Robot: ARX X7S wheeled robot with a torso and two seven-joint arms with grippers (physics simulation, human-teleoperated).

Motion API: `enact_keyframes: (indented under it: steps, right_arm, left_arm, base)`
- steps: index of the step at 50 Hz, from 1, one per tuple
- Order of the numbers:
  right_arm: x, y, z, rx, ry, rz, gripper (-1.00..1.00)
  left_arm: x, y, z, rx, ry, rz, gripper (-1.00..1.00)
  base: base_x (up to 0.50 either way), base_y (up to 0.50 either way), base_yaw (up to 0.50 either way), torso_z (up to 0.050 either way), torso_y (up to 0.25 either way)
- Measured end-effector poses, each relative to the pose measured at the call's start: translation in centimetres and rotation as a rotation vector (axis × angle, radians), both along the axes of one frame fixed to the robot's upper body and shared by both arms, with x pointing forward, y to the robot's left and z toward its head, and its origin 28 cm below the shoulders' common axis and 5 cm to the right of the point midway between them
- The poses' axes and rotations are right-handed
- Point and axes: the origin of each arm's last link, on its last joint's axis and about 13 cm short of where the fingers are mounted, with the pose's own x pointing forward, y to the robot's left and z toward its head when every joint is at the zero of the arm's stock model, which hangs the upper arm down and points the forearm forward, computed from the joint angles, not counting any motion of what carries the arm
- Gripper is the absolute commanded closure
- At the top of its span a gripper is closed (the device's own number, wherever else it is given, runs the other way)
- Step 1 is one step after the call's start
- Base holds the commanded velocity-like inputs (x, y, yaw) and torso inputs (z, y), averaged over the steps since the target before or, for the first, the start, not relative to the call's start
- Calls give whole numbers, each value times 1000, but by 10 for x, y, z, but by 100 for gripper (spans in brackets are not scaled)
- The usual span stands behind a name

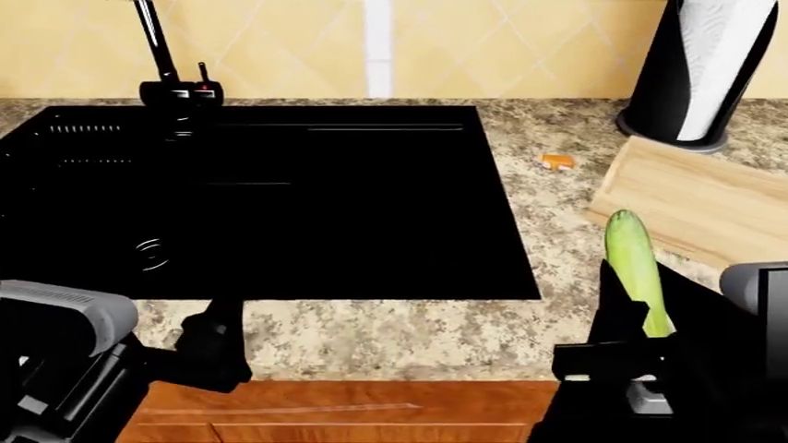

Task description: Pick up the fruits and vegetables and place them in the sink. Turn on the sink faucet to wash them. Then turn the sink off and put them in the tray.

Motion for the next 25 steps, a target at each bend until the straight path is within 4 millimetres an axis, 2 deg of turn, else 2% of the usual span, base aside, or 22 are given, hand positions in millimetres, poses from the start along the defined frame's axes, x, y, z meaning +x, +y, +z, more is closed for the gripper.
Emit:
enact_keyframes:
  steps: [25]
  right_arm:
    - [12, 0, -7, -21, -188, -48, 100]
  left_arm:
    - [9, 0, 3, -6, -70, 17, -100]
  base:
    - [-21, 500, 0, 0, 0]
